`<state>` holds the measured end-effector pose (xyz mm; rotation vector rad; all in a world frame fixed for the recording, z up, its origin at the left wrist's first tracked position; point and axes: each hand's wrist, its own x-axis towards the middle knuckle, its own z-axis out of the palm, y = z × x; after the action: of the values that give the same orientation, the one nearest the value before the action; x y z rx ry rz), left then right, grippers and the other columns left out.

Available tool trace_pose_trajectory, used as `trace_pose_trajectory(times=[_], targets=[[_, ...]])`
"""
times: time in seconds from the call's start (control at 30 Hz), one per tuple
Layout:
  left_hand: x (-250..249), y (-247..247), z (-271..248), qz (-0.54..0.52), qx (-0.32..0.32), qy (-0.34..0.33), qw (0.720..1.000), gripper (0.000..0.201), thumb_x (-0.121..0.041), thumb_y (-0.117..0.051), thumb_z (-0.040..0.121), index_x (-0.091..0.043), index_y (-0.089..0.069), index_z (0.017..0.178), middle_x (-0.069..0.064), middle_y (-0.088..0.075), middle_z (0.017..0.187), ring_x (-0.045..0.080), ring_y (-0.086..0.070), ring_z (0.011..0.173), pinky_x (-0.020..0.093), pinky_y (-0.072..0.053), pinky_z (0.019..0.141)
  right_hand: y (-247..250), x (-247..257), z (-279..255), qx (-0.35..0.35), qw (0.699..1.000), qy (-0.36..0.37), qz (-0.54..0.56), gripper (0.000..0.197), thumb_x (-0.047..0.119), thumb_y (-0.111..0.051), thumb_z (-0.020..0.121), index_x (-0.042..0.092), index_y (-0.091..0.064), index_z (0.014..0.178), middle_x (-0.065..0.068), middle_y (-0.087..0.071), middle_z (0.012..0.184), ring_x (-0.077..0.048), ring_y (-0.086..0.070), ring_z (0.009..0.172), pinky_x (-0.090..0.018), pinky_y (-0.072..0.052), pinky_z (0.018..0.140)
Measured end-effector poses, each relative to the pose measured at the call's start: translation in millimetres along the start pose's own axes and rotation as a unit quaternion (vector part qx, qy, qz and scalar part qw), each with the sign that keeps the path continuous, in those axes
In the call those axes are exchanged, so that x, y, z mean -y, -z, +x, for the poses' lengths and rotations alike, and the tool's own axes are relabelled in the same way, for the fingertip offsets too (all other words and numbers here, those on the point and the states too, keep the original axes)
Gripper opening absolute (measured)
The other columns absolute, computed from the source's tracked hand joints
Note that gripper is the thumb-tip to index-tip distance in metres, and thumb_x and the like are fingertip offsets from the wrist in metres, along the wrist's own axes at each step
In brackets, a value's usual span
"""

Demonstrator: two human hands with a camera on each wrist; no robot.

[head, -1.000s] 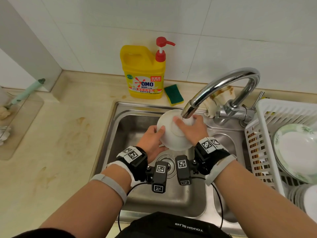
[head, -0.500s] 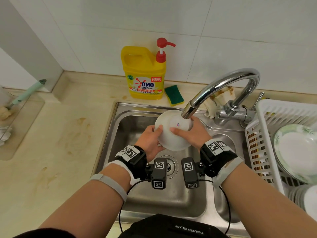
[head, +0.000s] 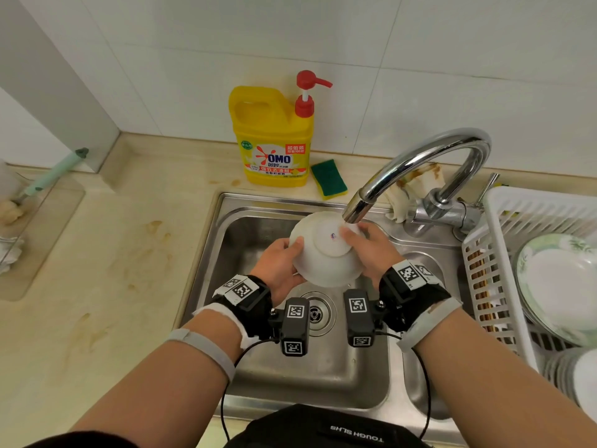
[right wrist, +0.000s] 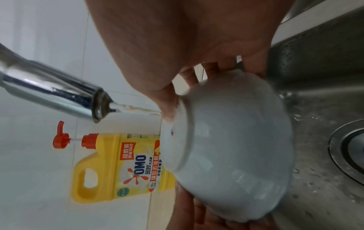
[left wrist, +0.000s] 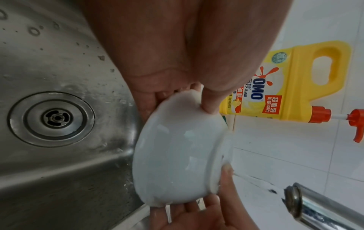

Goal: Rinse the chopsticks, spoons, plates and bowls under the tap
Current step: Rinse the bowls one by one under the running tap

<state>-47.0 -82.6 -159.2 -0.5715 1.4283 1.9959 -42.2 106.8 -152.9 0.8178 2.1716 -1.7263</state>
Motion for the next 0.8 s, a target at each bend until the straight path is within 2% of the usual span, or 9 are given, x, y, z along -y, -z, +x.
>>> trace_pose_trajectory(times=[0.13,0.2,0.27,0.33,0.43,0.57,0.63,0.73,0.8], targets=[[1.4,-0.2,0.3,-0.004,-0.005,-0.002,1.0,0.04,-0.031,-0.05,0.107,-0.005,-0.049,0.137,0.012,-0.062,0.134,0.03,-0.065,0.117,0.045,-0.06,0.087,2.5,-1.1,-3.9,0.018,0.999,0.022,-0.038,0.117,0.075,-0.085,0.045,0.022,-0.048,0.143,0.001,-0.063,0.132,-0.021,-0.064,0.116,-0.049,-0.055,0.099],[1.9,0.1,-0.2,-0.004,0.001,-0.001,1.0,0.038,-0.031,-0.051,0.106,-0.006,-0.048,0.135,0.012,-0.061,0.133,0.029,-0.065,0.116,0.044,-0.06,0.087,0.8,-2.0,-4.9,0.026,0.995,0.025,-0.092,0.14,0.086,-0.083,0.031,0.023,-0.04,0.148,0.001,-0.057,0.139,-0.022,-0.059,0.123,-0.049,-0.053,0.102],[1.8,1.8,-0.1,-0.003,0.014,-0.001,1.0,0.035,-0.029,-0.052,0.106,-0.006,-0.049,0.133,0.012,-0.061,0.132,0.028,-0.066,0.115,0.043,-0.061,0.087,-2.4,0.2,-8.2,0.024,0.991,0.022,-0.127,0.148,0.09,-0.079,0.026,0.024,-0.032,0.15,-0.001,-0.05,0.144,-0.025,-0.054,0.128,-0.049,-0.05,0.105],[-0.2,2.8,-1.3,-0.007,0.03,0.0,1.0,0.028,-0.026,-0.053,0.106,-0.007,-0.052,0.125,0.012,-0.063,0.127,0.027,-0.067,0.111,0.041,-0.061,0.086,-6.0,6.5,-13.7,0.003,0.991,0.017,-0.132,0.136,0.083,-0.082,0.041,0.024,-0.029,0.15,-0.001,-0.045,0.143,-0.025,-0.051,0.128,-0.047,-0.048,0.107],[-5.0,3.2,-1.8,-0.031,0.051,0.003,0.998,0.01,-0.019,-0.053,0.105,-0.01,-0.053,0.109,0.01,-0.066,0.115,0.026,-0.066,0.102,0.04,-0.059,0.08,-8.7,8.8,-11.8,-0.033,0.997,0.014,-0.074,0.097,0.067,-0.081,0.069,0.026,-0.032,0.143,0.002,-0.043,0.131,-0.022,-0.05,0.121,-0.04,-0.047,0.102],[-11.1,7.0,-2.9,-0.057,0.065,0.015,0.996,0.003,-0.015,-0.056,0.101,-0.013,-0.056,0.099,0.009,-0.067,0.11,0.027,-0.066,0.099,0.039,-0.056,0.078,-12.4,7.1,-9.6,-0.056,0.998,-0.003,0.032,0.095,0.082,-0.075,0.05,0.033,-0.04,0.124,0.002,-0.054,0.127,-0.022,-0.059,0.116,-0.047,-0.049,0.104],[-12.9,7.1,-4.0,-0.053,0.062,0.013,0.997,0.015,-0.023,-0.056,0.101,-0.013,-0.062,0.11,0.008,-0.07,0.11,0.027,-0.066,0.102,0.042,-0.056,0.085,-11.5,10.2,-11.2,-0.058,0.997,-0.022,0.042,0.094,0.082,-0.07,0.052,0.028,-0.044,0.124,-0.003,-0.059,0.126,-0.024,-0.06,0.115,-0.047,-0.049,0.103],[-15.9,1.9,-2.9,0.03,0.071,-0.027,0.997,0.039,-0.045,-0.055,0.102,-0.018,-0.065,0.129,0.008,-0.073,0.121,0.029,-0.069,0.112,0.051,-0.056,0.096,-10.1,14.2,-12.4,-0.044,0.999,-0.018,0.009,0.065,0.065,-0.067,0.083,0.019,-0.05,0.124,-0.005,-0.061,0.12,-0.023,-0.059,0.109,-0.039,-0.048,0.093],[-18.0,-1.6,-3.7,0.075,0.07,-0.047,0.994,0.045,-0.049,-0.058,0.1,-0.015,-0.065,0.128,0.012,-0.072,0.122,0.035,-0.067,0.116,0.058,-0.054,0.099,-11.9,14.8,-11.1,-0.047,0.999,0.007,-0.025,0.054,0.061,-0.064,0.088,0.018,-0.053,0.119,-0.003,-0.061,0.114,-0.022,-0.06,0.106,-0.038,-0.048,0.091]])
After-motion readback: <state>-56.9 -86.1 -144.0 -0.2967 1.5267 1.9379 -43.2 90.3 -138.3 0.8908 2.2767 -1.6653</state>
